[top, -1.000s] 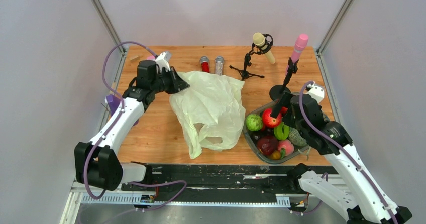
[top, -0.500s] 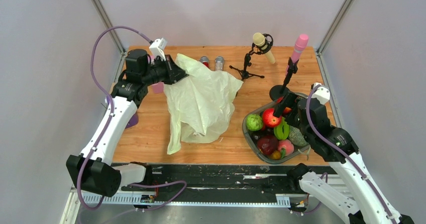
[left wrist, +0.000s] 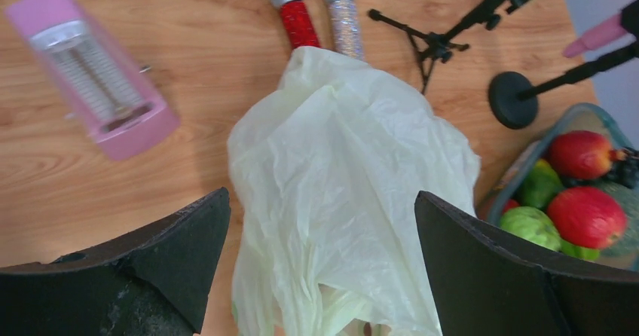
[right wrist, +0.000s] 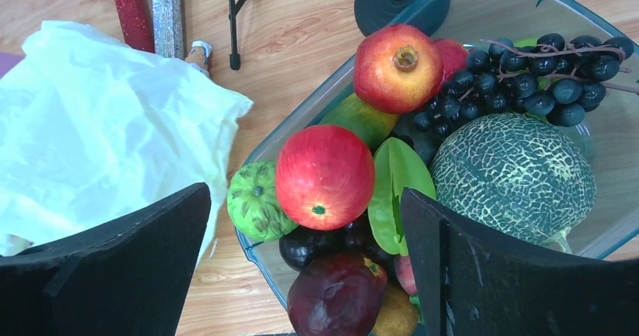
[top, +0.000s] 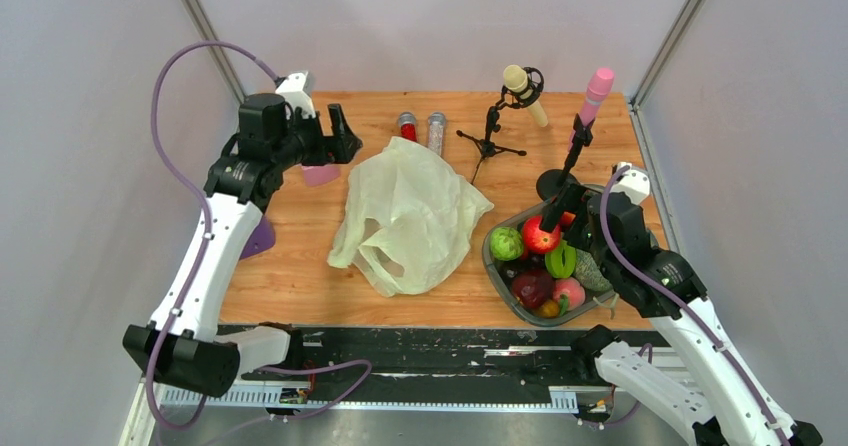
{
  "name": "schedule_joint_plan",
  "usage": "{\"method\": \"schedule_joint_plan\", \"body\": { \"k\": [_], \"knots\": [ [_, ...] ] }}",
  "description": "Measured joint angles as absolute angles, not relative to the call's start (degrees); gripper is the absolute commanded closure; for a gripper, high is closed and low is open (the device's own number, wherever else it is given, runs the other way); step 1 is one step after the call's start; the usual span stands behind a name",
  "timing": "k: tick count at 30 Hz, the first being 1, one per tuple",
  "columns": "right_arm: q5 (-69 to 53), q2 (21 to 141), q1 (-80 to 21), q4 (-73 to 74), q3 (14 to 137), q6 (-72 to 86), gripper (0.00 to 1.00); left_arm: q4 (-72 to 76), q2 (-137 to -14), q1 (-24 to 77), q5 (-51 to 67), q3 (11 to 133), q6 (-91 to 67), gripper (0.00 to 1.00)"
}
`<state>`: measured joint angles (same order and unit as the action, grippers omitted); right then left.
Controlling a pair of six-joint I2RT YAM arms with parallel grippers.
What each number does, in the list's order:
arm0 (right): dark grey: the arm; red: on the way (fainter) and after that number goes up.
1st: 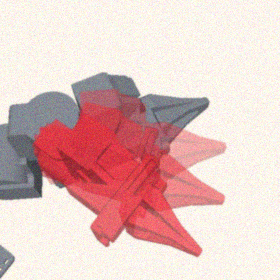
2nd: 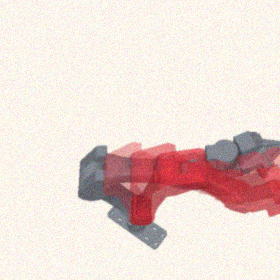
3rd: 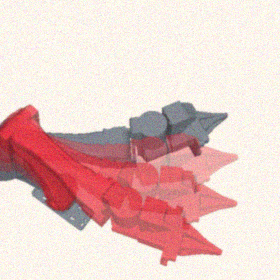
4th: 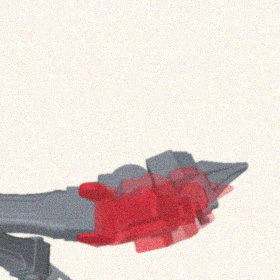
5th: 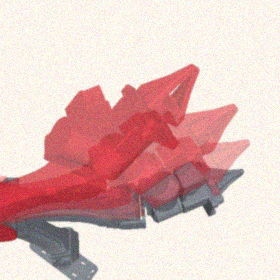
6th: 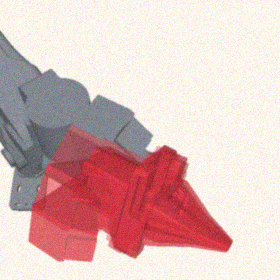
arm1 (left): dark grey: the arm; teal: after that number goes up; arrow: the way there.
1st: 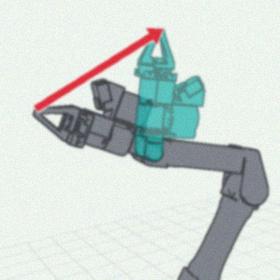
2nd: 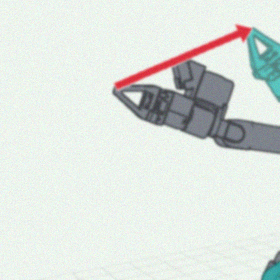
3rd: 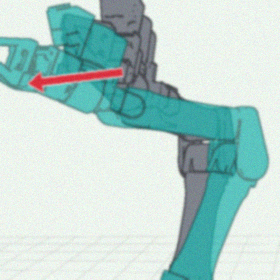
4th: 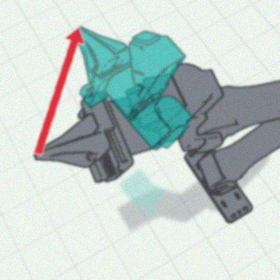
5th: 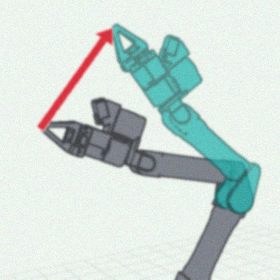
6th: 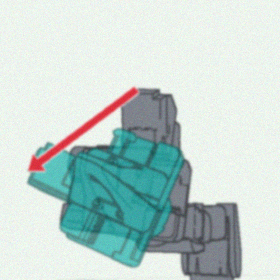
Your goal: Untie the knot of the plastic bag and take out the fruit
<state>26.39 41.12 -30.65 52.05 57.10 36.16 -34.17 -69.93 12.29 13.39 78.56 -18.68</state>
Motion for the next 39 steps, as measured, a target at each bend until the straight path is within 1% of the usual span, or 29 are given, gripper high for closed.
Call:
{"method": "schedule_joint_plan", "body": {
  "k": [5, 11, 20, 30, 39],
  "knots": [
    [25.21, 41.3, -30.65, 50.46, 55.99, 35.09, 0.0, -37.26, -63.51, 12.29, 3.36, 76.69, -17.21, 0.0],
    [23.31, 42.94, -30.65, 47.62, 55.81, 33.41, 0.0, -38.37, -56.14, 12.29, -2.04, 70.04, -17.19, 0.0],
    [22.35, 42.41, -30.65, 43.07, 55.7, 32.77, 0.0, -38.76, -51.37, 12.29, -4.05, 62.08, -17.67, 0.0],
    [24.03, 40.14, -30.65, 40.23, 52.82, 34.28, 0.0, -37.91, -49.3, 12.29, -5.72, 61.8, -17.78, 0.0],
    [26.61, 35.14, -30.65, 39.24, 50.39, 34.89, 0.0, -37.87, -49.28, 12.29, -6.57, 61.8, -18.28, 0.0]
  ]
}}
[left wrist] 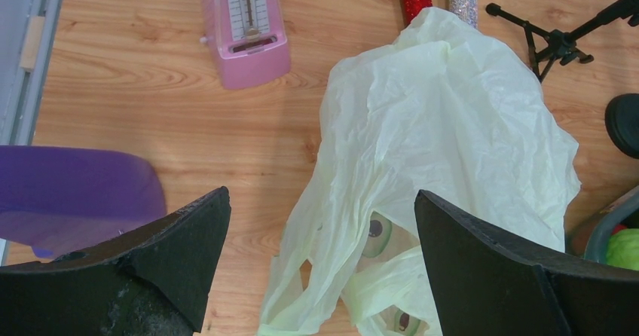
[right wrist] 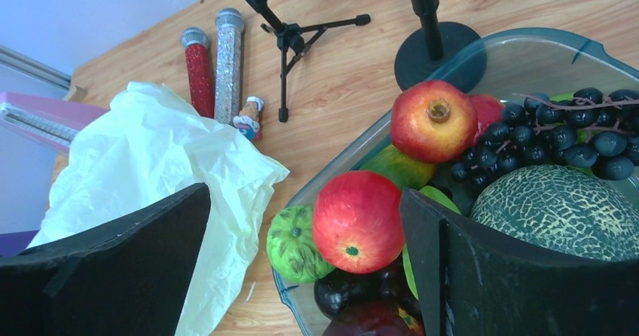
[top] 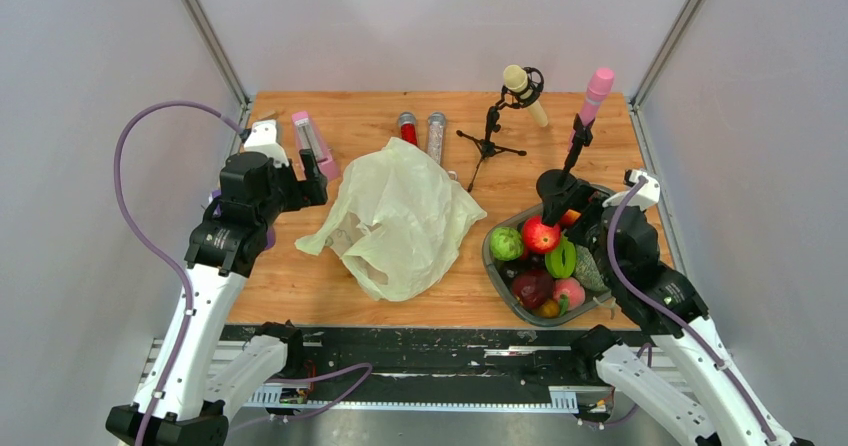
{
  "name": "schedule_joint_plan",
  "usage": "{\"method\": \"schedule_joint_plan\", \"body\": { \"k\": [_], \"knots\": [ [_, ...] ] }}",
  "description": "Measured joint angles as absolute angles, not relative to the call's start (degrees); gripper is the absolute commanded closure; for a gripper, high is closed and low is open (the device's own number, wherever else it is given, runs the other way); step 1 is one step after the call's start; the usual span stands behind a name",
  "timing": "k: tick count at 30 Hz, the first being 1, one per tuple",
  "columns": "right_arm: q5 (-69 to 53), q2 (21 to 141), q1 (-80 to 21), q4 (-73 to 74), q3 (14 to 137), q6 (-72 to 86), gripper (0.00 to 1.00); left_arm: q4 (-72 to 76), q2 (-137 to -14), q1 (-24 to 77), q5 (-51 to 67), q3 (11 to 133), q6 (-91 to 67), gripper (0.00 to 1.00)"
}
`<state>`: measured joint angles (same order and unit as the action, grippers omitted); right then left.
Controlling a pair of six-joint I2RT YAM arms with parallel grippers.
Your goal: Untie the knot of the plastic bag and take out the fruit
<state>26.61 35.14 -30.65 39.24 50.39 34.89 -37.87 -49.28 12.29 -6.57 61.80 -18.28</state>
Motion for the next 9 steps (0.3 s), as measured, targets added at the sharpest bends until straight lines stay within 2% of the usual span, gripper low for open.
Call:
{"method": "schedule_joint_plan", "body": {
  "k": [9],
  "knots": [
    [27.22, 34.13, -30.65, 38.26, 49.06, 34.92, 0.0, -37.87, -49.3, 12.29, -6.66, 61.8, -18.96, 0.0]
  ]
}}
